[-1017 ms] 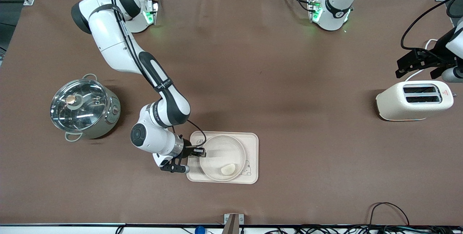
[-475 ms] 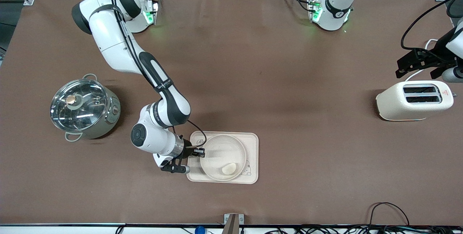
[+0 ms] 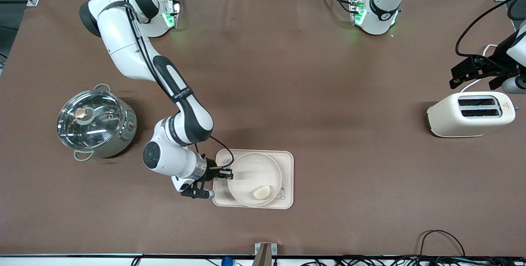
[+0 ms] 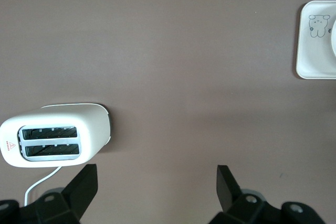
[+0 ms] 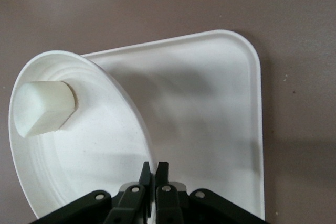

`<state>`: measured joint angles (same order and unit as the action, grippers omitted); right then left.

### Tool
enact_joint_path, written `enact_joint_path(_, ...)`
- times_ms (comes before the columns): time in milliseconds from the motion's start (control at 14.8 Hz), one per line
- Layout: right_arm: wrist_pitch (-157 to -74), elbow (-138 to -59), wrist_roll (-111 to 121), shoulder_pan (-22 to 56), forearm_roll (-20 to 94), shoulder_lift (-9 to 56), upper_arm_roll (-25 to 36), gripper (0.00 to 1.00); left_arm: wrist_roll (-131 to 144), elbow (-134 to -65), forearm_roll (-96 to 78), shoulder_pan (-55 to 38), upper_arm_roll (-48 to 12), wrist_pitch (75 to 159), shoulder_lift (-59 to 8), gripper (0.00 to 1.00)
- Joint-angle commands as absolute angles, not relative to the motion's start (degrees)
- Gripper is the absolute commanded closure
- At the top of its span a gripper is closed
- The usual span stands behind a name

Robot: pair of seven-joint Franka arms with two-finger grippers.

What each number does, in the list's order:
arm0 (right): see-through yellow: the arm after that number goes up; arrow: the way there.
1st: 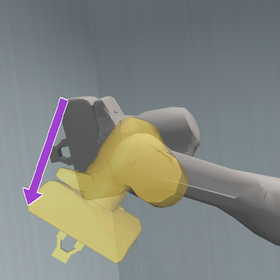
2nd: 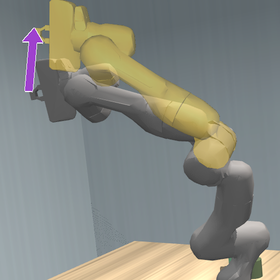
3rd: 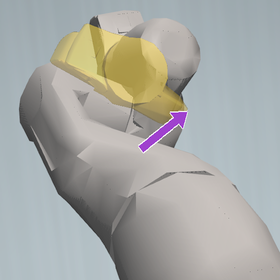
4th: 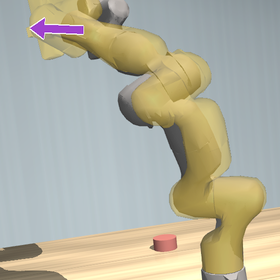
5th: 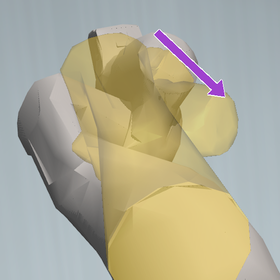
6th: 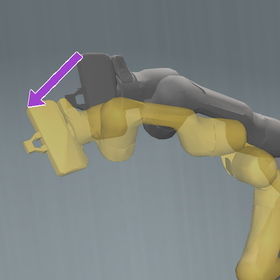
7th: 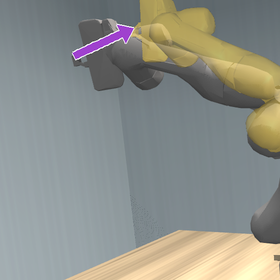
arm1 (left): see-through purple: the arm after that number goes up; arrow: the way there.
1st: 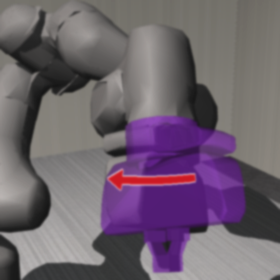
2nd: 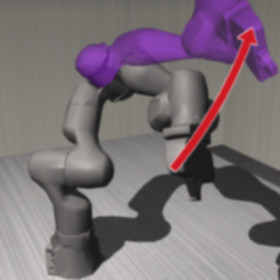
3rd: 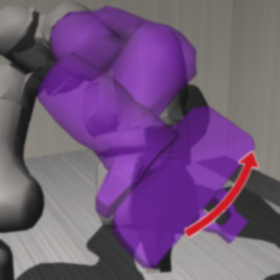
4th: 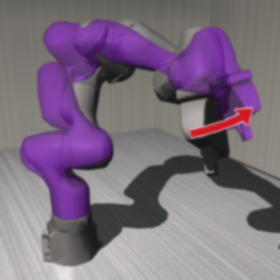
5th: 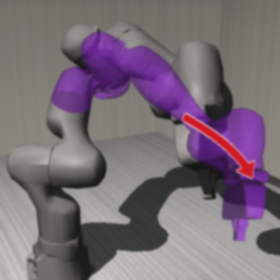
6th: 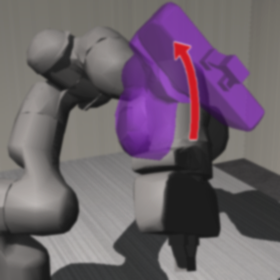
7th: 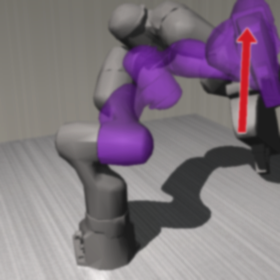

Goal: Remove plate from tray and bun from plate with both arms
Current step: 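Lift the plate with the bun off the tray with the right gripper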

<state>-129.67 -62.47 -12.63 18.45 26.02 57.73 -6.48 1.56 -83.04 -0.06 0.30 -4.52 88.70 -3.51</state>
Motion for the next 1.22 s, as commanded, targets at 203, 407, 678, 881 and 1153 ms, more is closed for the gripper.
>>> enact_joint_path(203, -119.3, -73.9, -12.1, 17.7, 27.4, 45.4, -6.7, 0.99, 1.1, -82.2, 0.4, 0.4, -4.6, 88.1, -3.8, 0.0)
enact_joint_path(407, -120.2, -84.2, -9.4, 18.3, 27.4, 38.6, -6.7, 1.0, 1.3, -82.2, 0.4, 0.3, -4.6, 88.1, -3.8, 0.0)
enact_joint_path(678, -132.1, -101.5, -4.0, 19.1, 27.6, 31.6, -9.3, 1.0, 1.1, -82.5, 0.1, 0.4, -4.6, 88.1, -3.8, 0.0)
enact_joint_path(881, -142.7, -108.1, -3.8, 18.5, 28.3, 31.5, -13.5, 1.0, 1.1, -82.4, 0.2, 0.6, -4.6, 88.1, -3.8, 0.0)
enact_joint_path(1153, -145.9, -109.1, -3.6, 20.0, 30.9, 32.5, -14.8, 1.0, 1.8, -82.5, 0.2, 0.3, -4.6, 88.0, -3.8, 0.0)
